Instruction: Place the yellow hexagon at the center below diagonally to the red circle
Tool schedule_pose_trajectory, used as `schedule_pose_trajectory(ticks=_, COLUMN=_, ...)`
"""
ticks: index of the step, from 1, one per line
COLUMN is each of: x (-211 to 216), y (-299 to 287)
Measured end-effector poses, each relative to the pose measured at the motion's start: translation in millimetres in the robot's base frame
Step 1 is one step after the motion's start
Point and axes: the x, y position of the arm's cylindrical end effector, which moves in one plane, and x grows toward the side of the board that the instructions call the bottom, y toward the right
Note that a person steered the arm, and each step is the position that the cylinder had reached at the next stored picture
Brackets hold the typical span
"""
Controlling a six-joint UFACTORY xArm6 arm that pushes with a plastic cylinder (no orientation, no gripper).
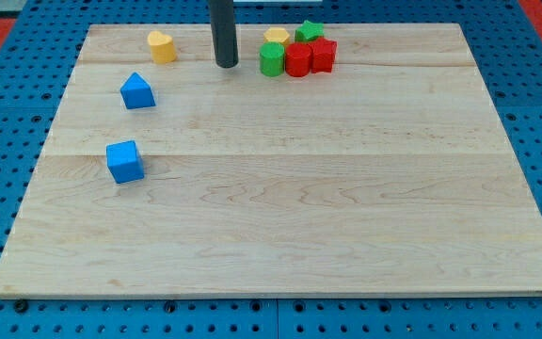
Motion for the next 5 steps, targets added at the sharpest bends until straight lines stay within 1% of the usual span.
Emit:
schedule_pose_trajectory(ticks=1, x=-46, y=34)
schedule_pose_trajectory(ticks=2, x=-63, y=94)
schedule_pose_trajectory(ticks=3, x=-37, y=120)
schedule_pose_trajectory(ticks=4, x=-16, y=90)
schedule_pose_trajectory(ticks=5, x=14, y=72)
